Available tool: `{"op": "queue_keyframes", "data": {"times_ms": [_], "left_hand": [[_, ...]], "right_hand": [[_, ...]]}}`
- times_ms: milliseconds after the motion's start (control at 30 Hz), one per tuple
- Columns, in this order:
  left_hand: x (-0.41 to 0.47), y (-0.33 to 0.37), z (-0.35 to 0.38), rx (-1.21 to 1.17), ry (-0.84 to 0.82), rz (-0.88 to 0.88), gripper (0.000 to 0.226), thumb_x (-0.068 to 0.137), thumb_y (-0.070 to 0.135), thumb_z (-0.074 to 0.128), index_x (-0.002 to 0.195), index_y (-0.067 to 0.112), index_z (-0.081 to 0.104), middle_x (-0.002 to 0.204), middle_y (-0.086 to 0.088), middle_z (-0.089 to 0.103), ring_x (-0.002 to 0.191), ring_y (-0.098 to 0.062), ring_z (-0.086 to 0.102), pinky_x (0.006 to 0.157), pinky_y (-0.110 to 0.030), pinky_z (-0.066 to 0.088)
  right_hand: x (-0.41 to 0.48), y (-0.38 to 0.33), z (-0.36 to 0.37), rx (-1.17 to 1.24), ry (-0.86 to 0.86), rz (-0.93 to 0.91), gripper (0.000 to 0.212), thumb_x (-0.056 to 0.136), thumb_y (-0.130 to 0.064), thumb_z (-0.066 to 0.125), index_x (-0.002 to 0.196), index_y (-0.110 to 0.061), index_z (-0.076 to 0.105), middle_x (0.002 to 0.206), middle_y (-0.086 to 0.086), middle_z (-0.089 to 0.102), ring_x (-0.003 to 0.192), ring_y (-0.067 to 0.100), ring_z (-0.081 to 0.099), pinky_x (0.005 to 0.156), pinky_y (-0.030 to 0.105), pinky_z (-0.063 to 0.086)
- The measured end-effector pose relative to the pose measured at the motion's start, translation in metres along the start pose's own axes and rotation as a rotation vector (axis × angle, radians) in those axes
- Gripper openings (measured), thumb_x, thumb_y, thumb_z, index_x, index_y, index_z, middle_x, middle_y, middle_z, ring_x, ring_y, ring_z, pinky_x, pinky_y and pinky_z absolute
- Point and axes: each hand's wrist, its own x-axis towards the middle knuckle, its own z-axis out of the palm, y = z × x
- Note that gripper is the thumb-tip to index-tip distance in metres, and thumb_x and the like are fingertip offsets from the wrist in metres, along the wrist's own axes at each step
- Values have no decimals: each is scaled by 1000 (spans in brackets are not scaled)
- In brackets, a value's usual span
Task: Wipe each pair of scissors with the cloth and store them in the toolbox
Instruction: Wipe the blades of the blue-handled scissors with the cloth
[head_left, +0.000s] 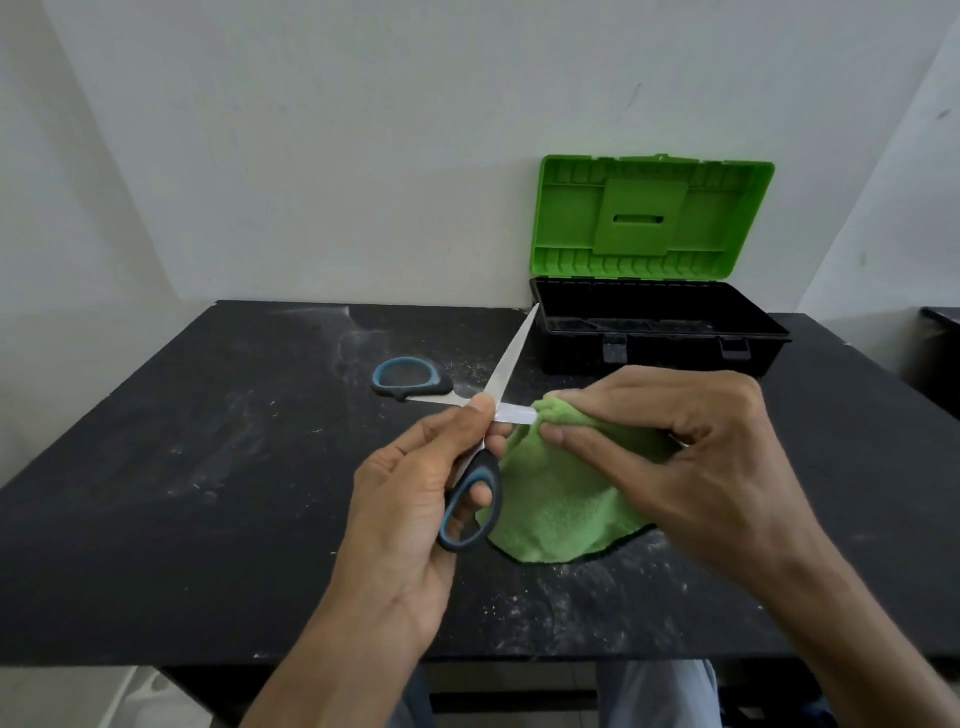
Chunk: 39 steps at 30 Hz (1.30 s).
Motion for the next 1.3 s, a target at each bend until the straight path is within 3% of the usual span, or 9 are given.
{"op": "queue_keyframes", "data": {"times_ms": [167,333,600,733,833,933,1000,1133,1300], "left_hand": [[-4,-2,-4,75,-44,72,15,73,24,75,71,9,76,63,-6,67,43,-8,53,41,-14,46],[-6,-3,-9,201,-102,218,15,75,25,75,67,13,76,71,-12,71,53,-21,57,53,-21,53],[-5,-6,-11,140,-86,147,14,71,25,75,67,12,76,64,-8,68,42,-11,51,41,-16,45],[-3,-9,-16,118,-50,115,14,69,25,75,67,10,76,64,-9,69,47,-10,55,40,-15,45],[-2,-12,-21,172,-49,156,13,73,23,75,67,12,77,67,-11,71,54,-14,59,49,-17,52],[-3,-15,-19,231,-72,197,13,76,22,74,69,12,78,69,-12,71,57,-16,60,49,-20,52],[-4,-16,-16,230,-99,196,15,76,24,75,70,11,77,67,-11,68,55,-16,57,47,-20,49],[-6,-14,-12,189,-109,174,16,74,27,75,72,11,76,65,-8,66,52,-12,55,45,-19,46],[-6,-14,-10,163,-77,154,13,74,26,75,69,14,76,62,-4,66,50,-7,56,41,-14,41]], "right_hand": [[-1,-10,-3,239,-83,327,13,81,-32,82,89,-23,87,82,-8,83,77,8,79,67,24,62],[-1,-10,-10,595,-202,652,22,82,-28,80,81,-7,83,80,12,81,69,18,76,64,25,60],[1,-9,-2,445,-251,500,21,94,-30,72,90,-15,86,86,3,84,80,20,81,72,34,65],[2,-4,-14,407,-483,499,26,101,-29,62,110,-20,84,102,-3,84,97,16,80,86,31,64],[-2,3,-22,344,-461,496,25,99,-29,64,112,-21,84,106,-5,84,100,17,80,95,45,63],[-5,4,-18,323,-286,496,24,96,-31,65,107,-24,85,100,-9,84,95,10,80,87,33,64],[-4,-1,-10,333,-351,493,26,99,-35,62,109,-25,84,99,-9,84,92,9,80,80,26,61],[-6,-1,-4,318,-520,509,60,102,-63,52,98,-10,80,91,18,78,84,41,75,77,59,61],[-3,-7,-5,368,-444,461,32,99,-40,62,74,-28,77,69,-9,72,60,5,66,58,22,50]]}}
